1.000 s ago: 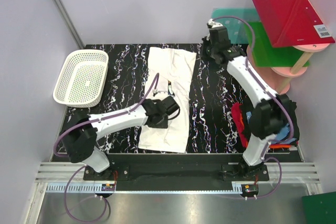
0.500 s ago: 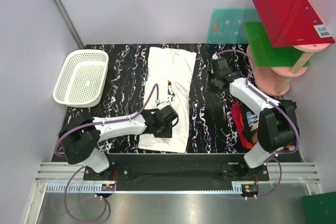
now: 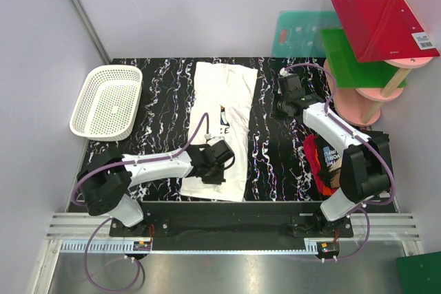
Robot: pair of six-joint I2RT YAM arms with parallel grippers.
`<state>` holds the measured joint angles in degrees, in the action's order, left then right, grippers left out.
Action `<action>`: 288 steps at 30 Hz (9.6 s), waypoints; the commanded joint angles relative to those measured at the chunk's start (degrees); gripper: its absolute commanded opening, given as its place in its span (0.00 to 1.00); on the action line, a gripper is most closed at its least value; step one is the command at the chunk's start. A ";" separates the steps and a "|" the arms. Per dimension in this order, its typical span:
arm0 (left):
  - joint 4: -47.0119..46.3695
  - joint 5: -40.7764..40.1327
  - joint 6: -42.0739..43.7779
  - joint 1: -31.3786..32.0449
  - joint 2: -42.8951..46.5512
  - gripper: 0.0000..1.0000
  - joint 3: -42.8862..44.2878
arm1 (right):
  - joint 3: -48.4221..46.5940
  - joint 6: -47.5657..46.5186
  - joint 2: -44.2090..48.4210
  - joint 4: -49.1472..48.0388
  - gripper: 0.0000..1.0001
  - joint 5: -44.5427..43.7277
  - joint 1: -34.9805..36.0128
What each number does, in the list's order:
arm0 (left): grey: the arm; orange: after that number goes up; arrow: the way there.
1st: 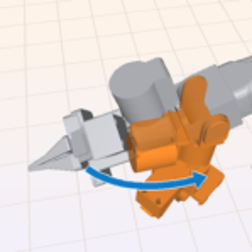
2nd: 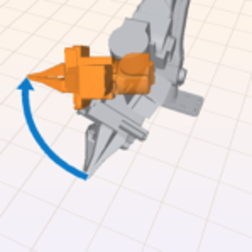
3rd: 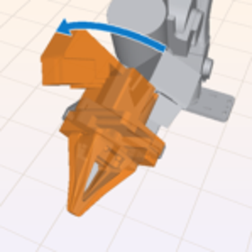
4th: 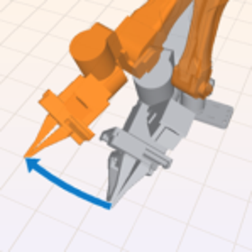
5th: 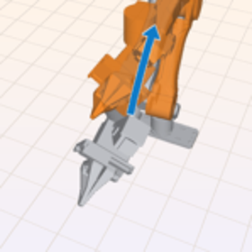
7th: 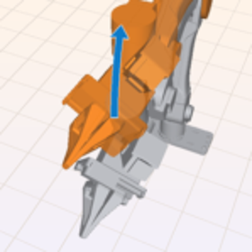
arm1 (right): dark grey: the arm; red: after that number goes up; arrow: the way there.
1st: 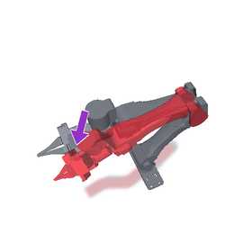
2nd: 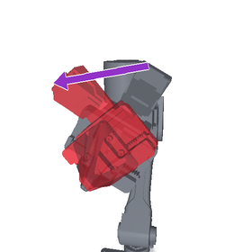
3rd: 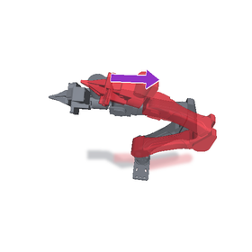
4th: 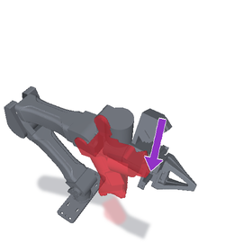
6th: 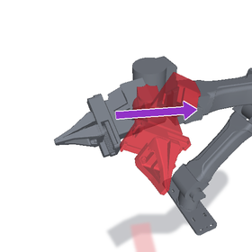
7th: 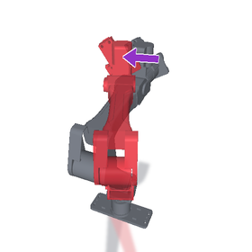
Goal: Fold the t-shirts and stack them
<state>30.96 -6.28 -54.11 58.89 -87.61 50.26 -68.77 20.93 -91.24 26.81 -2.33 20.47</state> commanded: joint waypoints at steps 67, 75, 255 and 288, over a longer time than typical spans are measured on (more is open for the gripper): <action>7.28 0.39 3.13 -20.31 22.41 0.99 -19.50 | 36.16 27.32 12.66 -16.79 0.60 30.28 17.32; 4.90 3.29 3.22 -20.31 21.96 0.95 -20.73 | 41.52 30.05 17.85 -15.11 0.59 31.86 19.16; -12.76 12.17 13.15 -36.22 -10.03 0.85 1.59 | 17.71 18.80 -6.58 -23.02 0.79 -4.70 20.49; 5.33 8.66 11.12 -26.11 19.32 0.00 -0.71 | 23.35 13.63 19.43 -12.22 0.00 2.69 22.16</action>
<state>29.39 8.45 -45.34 32.99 -71.59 41.65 -39.81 39.62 -75.75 11.42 5.19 42.70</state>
